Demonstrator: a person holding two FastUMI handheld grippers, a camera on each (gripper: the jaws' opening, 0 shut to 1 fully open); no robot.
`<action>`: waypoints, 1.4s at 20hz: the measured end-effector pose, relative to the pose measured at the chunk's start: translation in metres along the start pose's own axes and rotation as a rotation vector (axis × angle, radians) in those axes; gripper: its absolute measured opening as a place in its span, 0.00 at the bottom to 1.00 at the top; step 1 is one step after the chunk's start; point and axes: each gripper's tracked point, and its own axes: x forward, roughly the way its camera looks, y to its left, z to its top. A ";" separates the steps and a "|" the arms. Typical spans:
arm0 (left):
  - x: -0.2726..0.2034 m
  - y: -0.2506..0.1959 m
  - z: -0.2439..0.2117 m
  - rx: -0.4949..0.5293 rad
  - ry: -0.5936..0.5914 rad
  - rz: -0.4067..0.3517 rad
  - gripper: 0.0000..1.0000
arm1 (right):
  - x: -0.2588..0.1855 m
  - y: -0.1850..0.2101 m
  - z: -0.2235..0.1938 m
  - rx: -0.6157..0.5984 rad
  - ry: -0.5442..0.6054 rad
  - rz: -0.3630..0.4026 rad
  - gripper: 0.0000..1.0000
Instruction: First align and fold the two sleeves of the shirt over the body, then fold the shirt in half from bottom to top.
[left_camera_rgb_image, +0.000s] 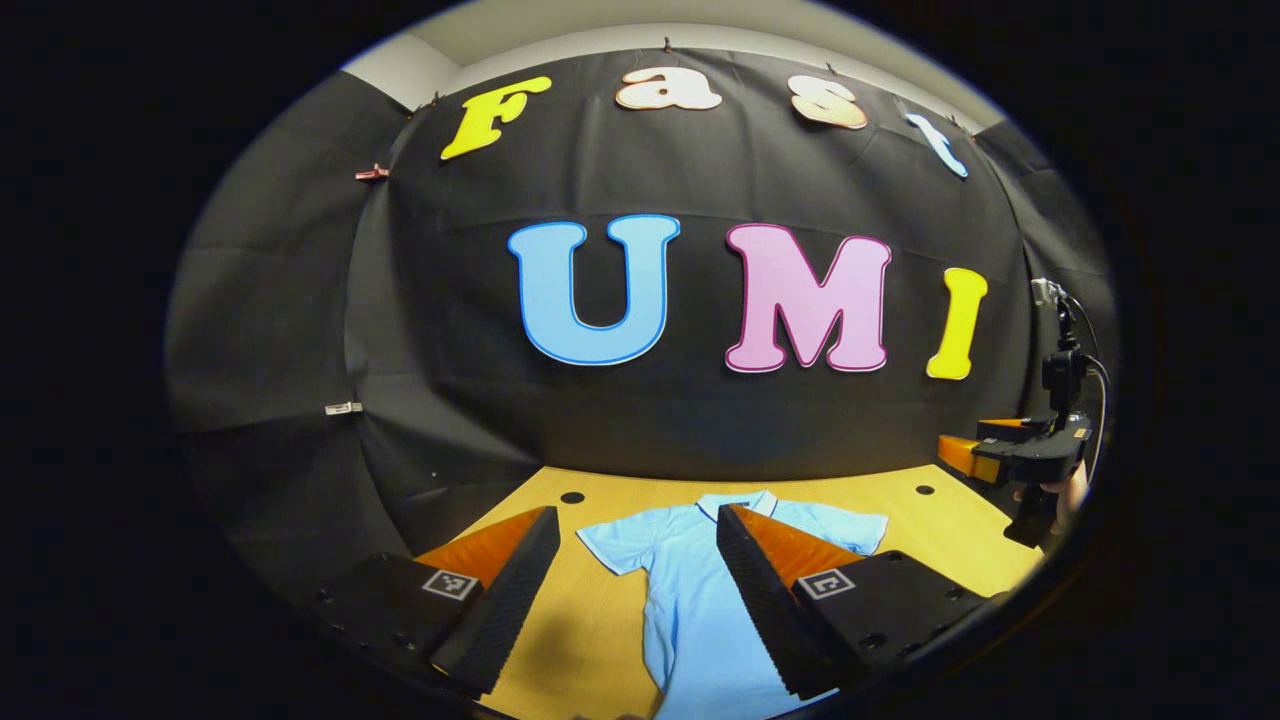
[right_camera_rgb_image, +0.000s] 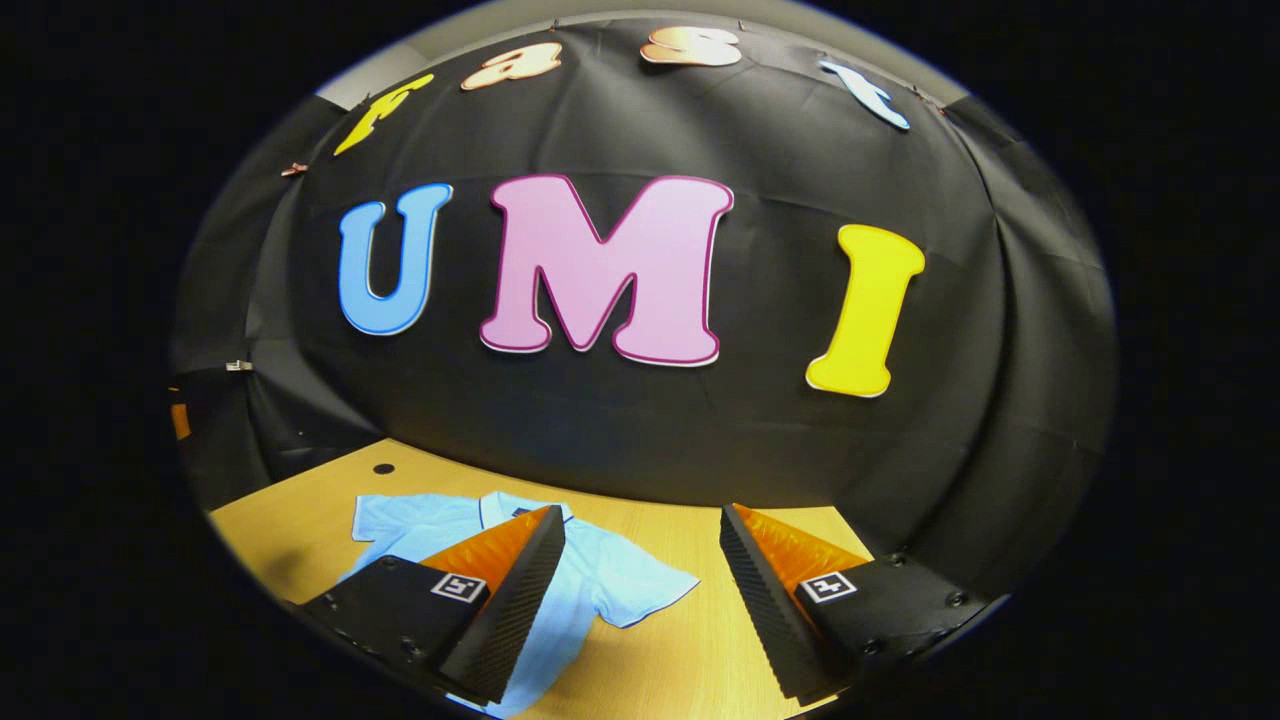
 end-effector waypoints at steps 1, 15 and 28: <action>0.002 0.001 -0.003 -0.004 0.009 0.013 1.00 | 0.009 -0.004 -0.006 -0.005 0.008 -0.006 0.98; 0.015 0.009 -0.034 -0.010 0.133 0.143 1.00 | 0.131 -0.038 -0.129 0.069 0.281 0.002 0.97; 0.011 -0.001 -0.067 -0.019 0.239 0.199 1.00 | 0.203 -0.043 -0.235 0.196 0.512 -0.041 0.97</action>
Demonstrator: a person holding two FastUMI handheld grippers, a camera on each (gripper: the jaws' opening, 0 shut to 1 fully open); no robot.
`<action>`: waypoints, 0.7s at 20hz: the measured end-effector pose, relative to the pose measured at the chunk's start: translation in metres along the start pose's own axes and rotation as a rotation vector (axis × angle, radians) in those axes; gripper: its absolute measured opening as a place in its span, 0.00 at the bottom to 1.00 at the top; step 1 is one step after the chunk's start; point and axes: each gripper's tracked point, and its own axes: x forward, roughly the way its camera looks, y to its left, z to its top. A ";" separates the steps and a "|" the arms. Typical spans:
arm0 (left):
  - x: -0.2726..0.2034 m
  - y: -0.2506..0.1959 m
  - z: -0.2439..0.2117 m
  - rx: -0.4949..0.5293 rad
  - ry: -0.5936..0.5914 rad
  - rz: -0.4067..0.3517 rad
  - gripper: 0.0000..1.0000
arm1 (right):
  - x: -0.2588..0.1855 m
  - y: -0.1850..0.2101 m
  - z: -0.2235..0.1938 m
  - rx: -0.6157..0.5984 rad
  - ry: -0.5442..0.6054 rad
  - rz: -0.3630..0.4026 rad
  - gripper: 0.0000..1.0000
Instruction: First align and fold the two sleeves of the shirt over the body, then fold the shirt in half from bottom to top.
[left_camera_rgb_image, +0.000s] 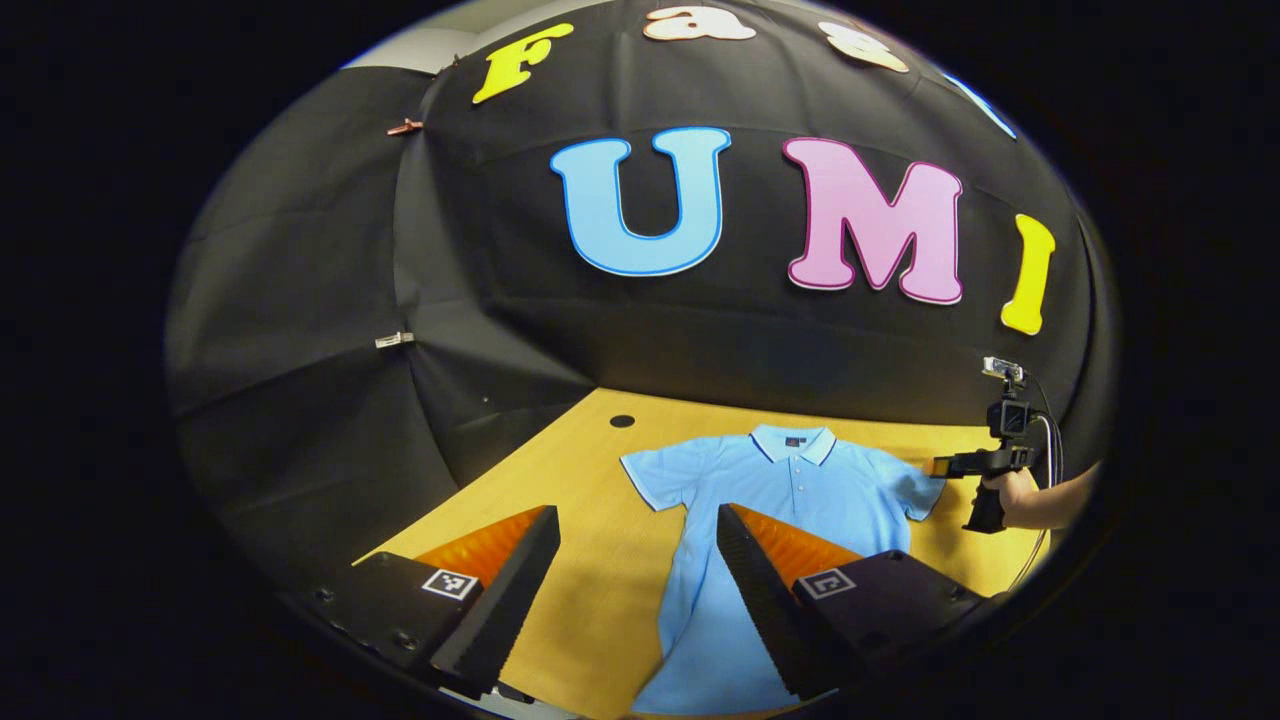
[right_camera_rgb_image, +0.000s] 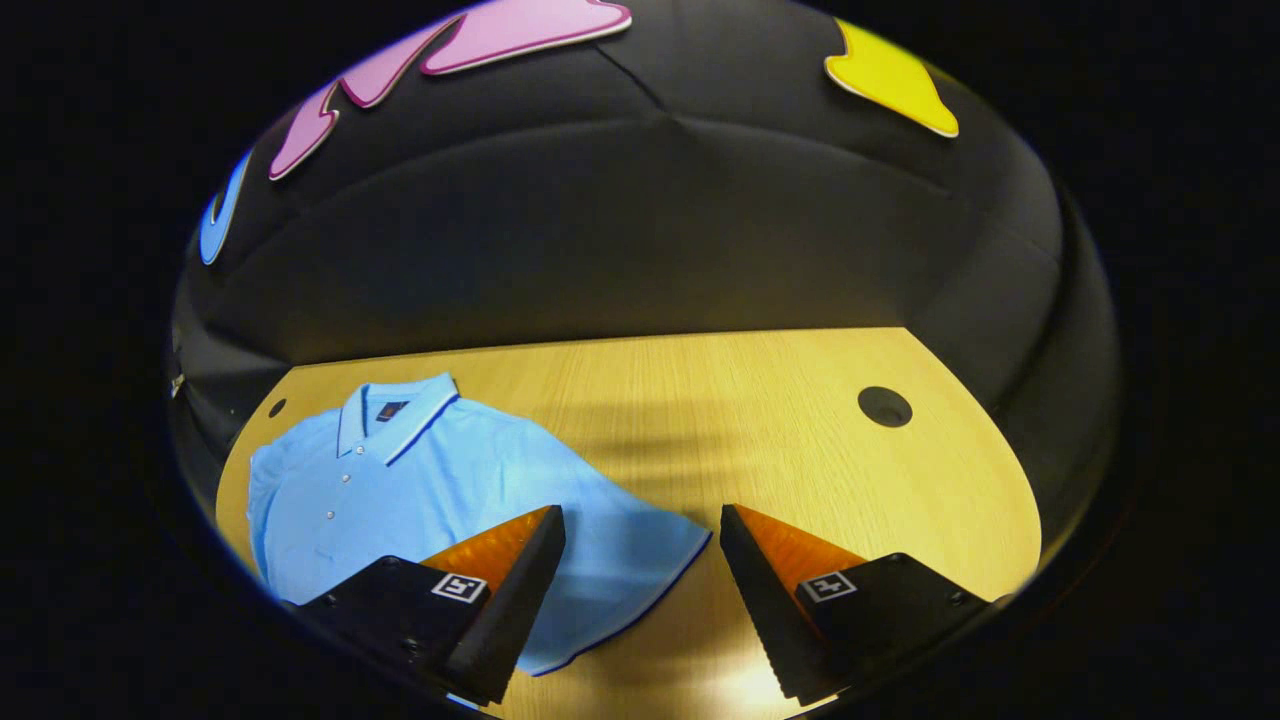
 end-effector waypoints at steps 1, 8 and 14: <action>0.000 -0.002 -0.003 0.003 0.006 -0.004 1.00 | 0.004 0.000 -0.002 0.009 0.008 0.001 0.97; 0.009 -0.018 0.002 0.022 -0.007 -0.051 1.00 | 0.016 -0.005 -0.015 -0.025 0.038 -0.025 0.98; 0.006 -0.016 0.000 0.037 -0.027 -0.060 1.00 | 0.016 0.001 -0.015 -0.011 0.044 -0.033 0.63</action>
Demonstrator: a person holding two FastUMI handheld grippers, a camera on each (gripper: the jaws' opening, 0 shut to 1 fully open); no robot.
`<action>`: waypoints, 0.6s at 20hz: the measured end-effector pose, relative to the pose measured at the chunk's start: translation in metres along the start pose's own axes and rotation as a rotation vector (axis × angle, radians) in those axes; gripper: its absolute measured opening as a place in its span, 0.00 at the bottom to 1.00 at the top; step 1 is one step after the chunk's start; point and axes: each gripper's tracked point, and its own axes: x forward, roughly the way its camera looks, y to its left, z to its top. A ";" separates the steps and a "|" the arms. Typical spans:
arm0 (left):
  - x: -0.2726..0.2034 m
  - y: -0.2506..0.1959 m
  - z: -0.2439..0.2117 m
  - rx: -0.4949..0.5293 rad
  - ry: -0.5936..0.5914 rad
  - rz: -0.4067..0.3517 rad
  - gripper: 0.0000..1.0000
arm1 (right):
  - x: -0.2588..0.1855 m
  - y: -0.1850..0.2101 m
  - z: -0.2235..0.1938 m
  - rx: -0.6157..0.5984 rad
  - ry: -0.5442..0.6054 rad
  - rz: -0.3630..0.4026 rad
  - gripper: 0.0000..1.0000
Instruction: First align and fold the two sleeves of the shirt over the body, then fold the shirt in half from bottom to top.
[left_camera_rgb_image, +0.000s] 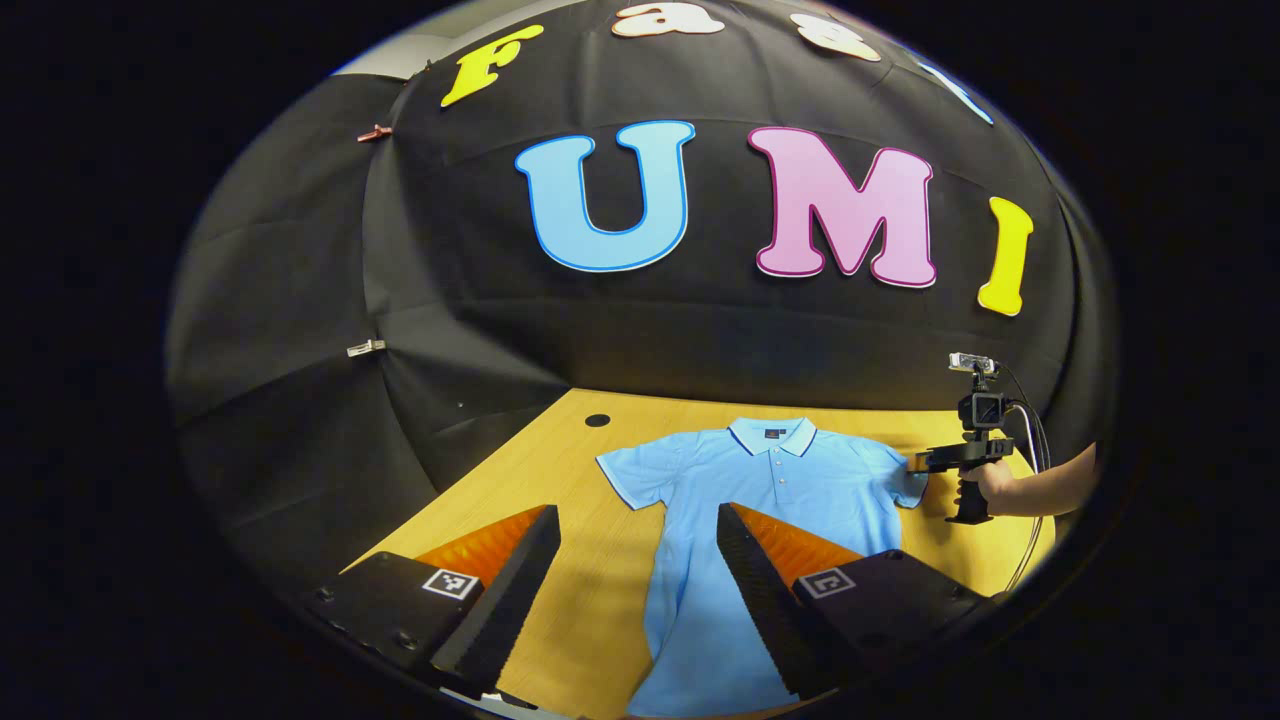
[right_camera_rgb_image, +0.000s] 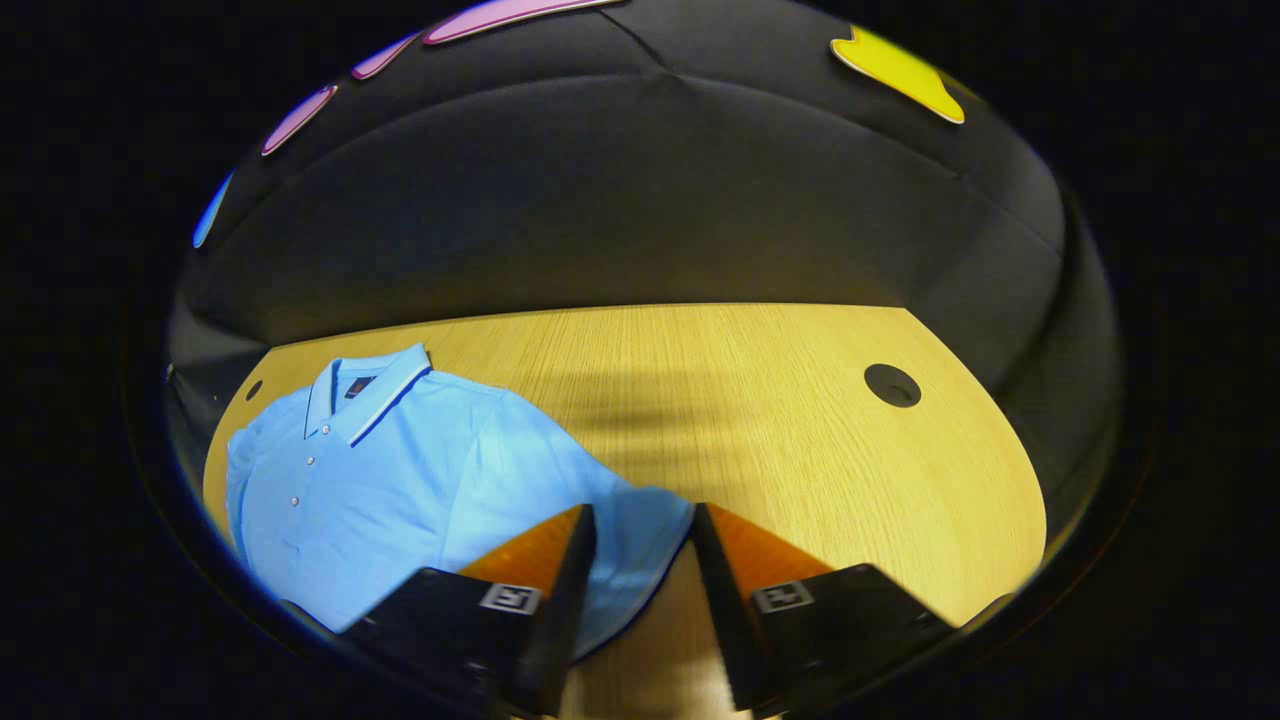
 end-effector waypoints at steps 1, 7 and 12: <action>0.000 0.000 0.000 0.000 -0.012 -0.005 0.99 | -0.001 0.003 0.001 0.014 0.006 0.000 0.46; 0.002 0.010 0.004 -0.002 -0.029 -0.011 0.99 | -0.005 0.013 0.001 0.013 0.018 -0.009 0.08; -0.003 0.024 0.005 -0.022 -0.058 0.000 0.99 | -0.021 0.023 0.026 0.065 -0.020 -0.017 0.08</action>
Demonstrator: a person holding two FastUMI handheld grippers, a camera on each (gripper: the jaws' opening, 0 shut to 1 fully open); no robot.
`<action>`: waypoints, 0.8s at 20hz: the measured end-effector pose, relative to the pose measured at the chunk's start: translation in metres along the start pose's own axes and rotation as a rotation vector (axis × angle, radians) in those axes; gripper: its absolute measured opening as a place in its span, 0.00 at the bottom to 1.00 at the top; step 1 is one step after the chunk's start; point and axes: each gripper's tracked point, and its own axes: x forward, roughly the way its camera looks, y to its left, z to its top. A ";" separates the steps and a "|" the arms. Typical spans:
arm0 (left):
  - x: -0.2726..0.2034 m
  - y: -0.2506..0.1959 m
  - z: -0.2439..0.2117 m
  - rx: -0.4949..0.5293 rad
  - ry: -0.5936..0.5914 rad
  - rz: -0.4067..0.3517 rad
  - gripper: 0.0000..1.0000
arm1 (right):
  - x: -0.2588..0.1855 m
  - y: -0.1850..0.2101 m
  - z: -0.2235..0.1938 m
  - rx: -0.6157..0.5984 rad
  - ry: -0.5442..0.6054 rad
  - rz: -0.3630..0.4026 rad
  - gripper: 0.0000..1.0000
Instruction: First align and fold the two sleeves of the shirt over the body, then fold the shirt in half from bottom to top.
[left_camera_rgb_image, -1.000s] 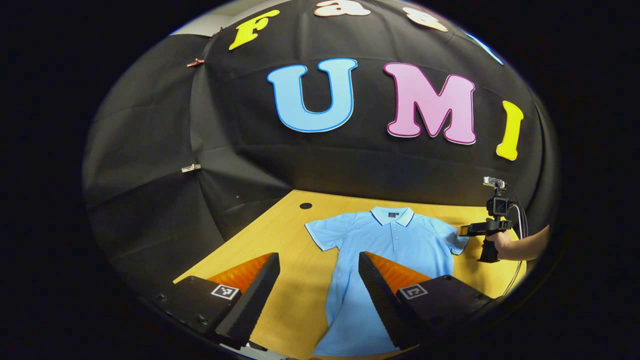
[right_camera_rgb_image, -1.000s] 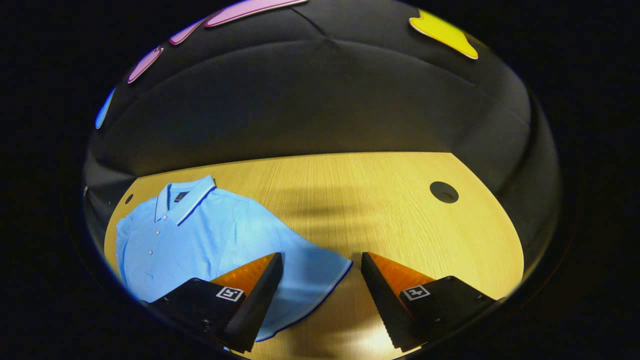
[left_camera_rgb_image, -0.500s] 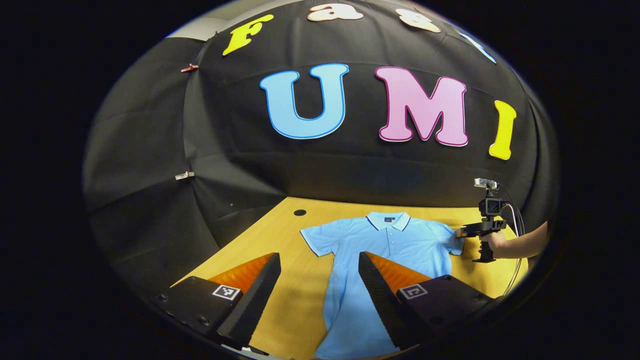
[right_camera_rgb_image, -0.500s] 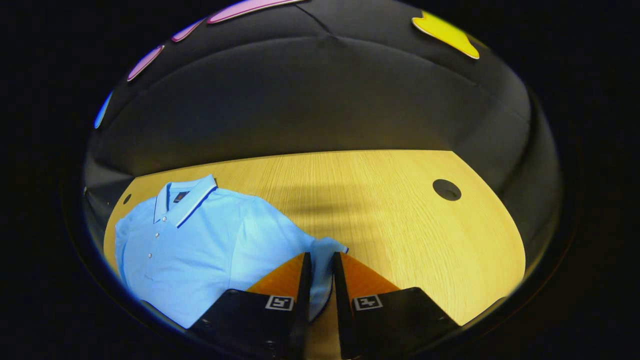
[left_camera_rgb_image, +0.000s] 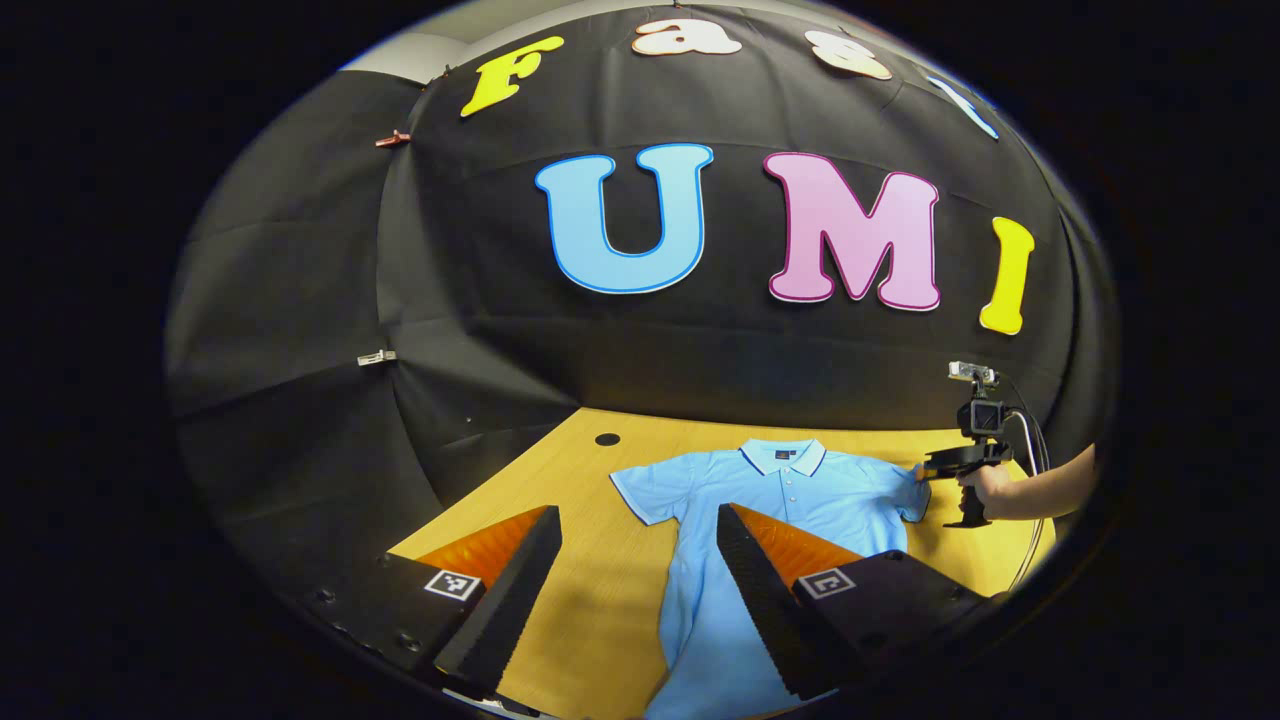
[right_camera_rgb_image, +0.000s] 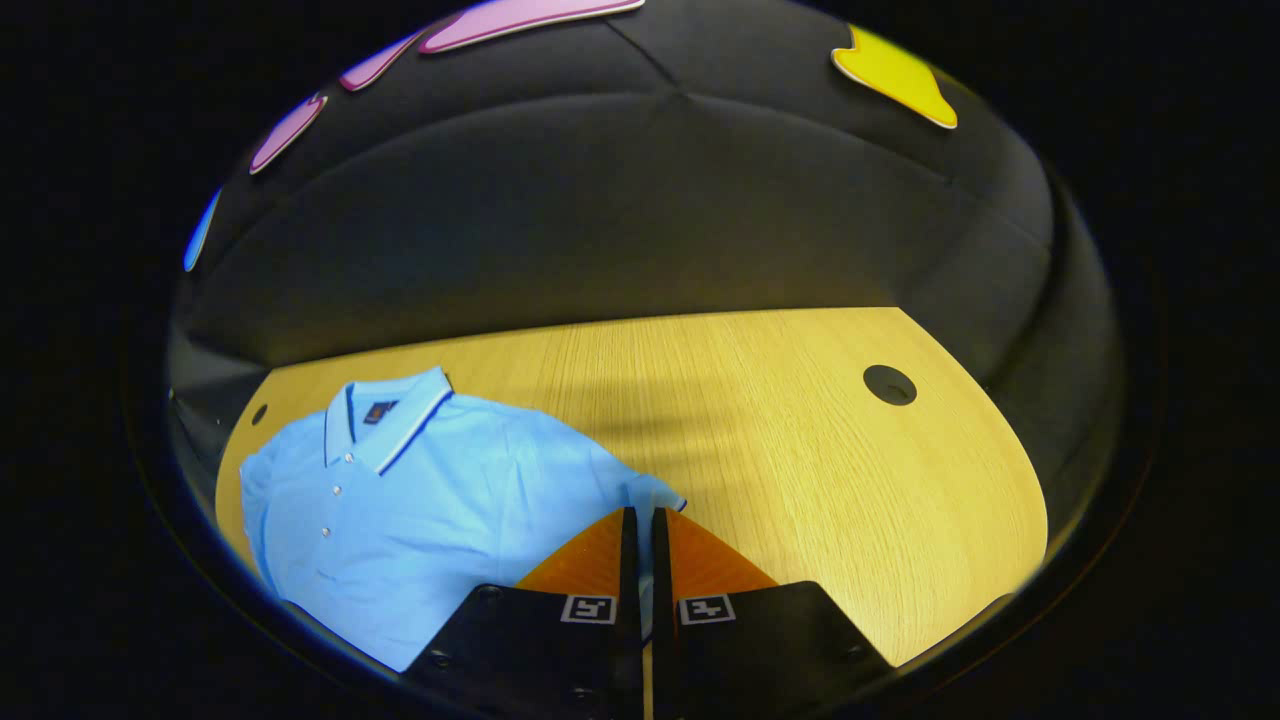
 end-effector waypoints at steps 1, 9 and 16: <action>-0.003 0.003 -0.004 -0.004 0.001 0.004 0.99 | -0.004 0.004 0.006 0.004 -0.011 0.002 0.08; -0.012 0.024 -0.016 -0.042 0.001 0.033 0.99 | -0.037 0.075 0.043 -0.032 -0.080 0.080 0.08; -0.025 0.047 -0.036 -0.089 0.028 0.056 0.99 | -0.052 0.155 0.024 -0.115 -0.064 0.176 0.08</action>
